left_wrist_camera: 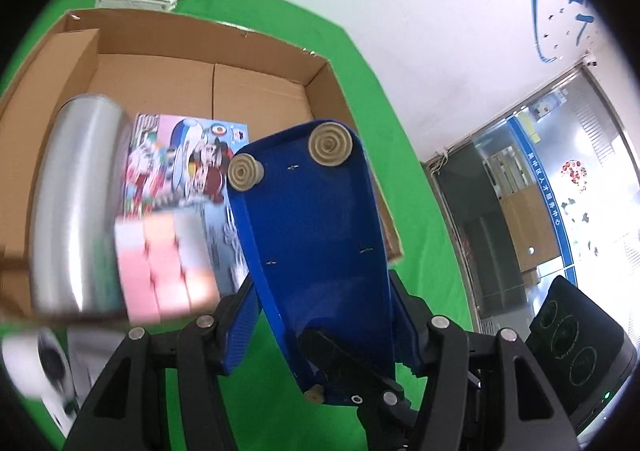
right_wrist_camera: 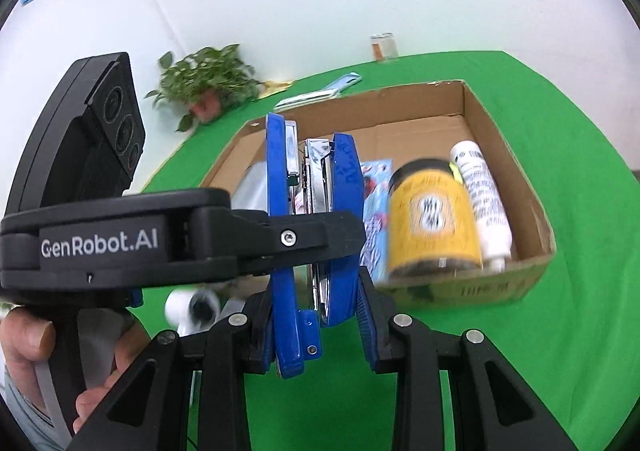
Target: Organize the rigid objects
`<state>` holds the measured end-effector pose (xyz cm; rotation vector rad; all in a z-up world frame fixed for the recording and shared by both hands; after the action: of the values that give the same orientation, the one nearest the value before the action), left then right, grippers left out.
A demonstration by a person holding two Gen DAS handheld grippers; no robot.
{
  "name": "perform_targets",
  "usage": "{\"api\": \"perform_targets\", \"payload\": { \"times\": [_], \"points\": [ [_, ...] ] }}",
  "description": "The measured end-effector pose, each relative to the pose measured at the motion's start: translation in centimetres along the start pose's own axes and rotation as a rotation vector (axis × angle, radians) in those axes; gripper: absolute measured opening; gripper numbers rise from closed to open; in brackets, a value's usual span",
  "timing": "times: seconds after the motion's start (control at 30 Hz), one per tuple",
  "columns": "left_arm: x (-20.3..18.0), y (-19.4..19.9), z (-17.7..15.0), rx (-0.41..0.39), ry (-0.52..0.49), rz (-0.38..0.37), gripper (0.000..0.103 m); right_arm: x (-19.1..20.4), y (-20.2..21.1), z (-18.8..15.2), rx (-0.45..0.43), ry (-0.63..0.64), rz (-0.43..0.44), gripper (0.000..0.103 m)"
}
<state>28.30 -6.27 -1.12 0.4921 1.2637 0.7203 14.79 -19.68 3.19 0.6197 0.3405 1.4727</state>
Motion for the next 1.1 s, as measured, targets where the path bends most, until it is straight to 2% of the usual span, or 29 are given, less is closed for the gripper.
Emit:
{"api": "perform_targets", "payload": {
  "times": [0.17, 0.33, 0.6, 0.77, 0.83, 0.87, 0.9, 1.03, 1.1],
  "points": [
    [0.9, -3.0, 2.7, 0.074, 0.013, 0.063, 0.056, -1.1, -2.8, 1.8, 0.035, -0.025, -0.048, 0.030],
    [1.4, -4.7, 3.6, 0.143, 0.006, 0.094, 0.056, -1.5, -5.1, 1.7, 0.072, -0.071, -0.081, 0.031],
    [0.1, -5.6, 3.6, 0.154, -0.042, 0.156, 0.057, -1.8, -6.6, 1.3, 0.094, -0.115, -0.095, 0.033],
    [-0.9, -4.6, 2.9, 0.101, -0.085, 0.202, 0.059, -2.1, -6.7, 0.5, 0.100, -0.121, -0.085, 0.040],
    [-1.3, -3.5, 2.9, 0.032, -0.116, 0.252, 0.060, -1.8, -6.0, 0.3, 0.076, -0.100, -0.095, 0.048],
    [-1.4, -2.8, 2.8, -0.003, -0.127, 0.270, 0.060, -1.6, -5.7, 0.2, 0.060, -0.090, -0.090, 0.059],
    [-1.2, -2.2, 2.8, -0.025, -0.131, 0.273, 0.060, -1.4, -5.2, 0.1, 0.039, -0.078, -0.084, 0.065],
    [-0.9, 1.3, 1.5, -0.135, -0.153, 0.231, 0.060, -0.9, -3.7, -0.4, -0.013, -0.036, -0.103, 0.065],
    [-0.6, 3.1, 0.4, -0.211, -0.168, 0.232, 0.060, -0.7, -3.0, -0.9, -0.042, -0.004, -0.131, 0.075]
  ]
}}
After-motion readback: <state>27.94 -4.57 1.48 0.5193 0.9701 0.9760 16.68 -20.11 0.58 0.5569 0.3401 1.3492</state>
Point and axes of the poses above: each gripper's, at about its wrist camera, not at the fingertips, and y roughly against the way its jaws point, x to its left, z to its top, the point moved 2 cm from there along -y, roughly the way its jaws point, and after that the axes turned 13 degrees about y, right-handed, at the moved point
